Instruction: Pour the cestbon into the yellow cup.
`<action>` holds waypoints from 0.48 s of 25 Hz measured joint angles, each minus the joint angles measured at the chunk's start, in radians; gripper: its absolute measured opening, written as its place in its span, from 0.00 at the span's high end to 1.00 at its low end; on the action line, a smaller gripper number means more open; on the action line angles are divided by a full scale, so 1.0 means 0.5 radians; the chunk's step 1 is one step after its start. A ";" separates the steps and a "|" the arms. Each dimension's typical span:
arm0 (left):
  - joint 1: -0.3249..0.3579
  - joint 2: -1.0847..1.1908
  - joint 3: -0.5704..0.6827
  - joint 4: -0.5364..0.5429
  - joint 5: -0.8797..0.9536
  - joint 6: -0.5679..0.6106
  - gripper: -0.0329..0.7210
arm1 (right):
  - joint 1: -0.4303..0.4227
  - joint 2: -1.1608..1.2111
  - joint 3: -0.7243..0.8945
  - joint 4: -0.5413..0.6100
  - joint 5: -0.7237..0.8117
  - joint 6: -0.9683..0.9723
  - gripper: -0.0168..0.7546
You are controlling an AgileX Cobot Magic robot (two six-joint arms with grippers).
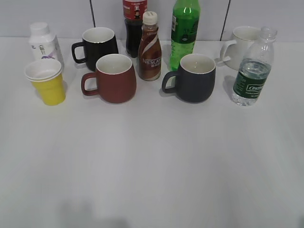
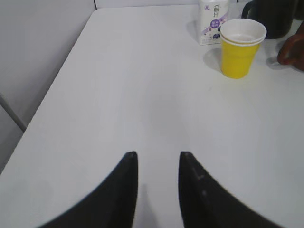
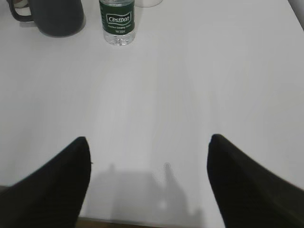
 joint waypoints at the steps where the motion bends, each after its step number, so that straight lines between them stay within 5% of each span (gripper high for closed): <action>1: 0.000 0.000 0.000 0.000 0.000 0.000 0.65 | 0.000 0.000 0.000 0.000 0.000 0.000 0.24; 12: 0.000 0.000 0.000 0.000 0.000 0.000 0.65 | 0.000 0.000 0.000 0.000 0.000 0.000 0.24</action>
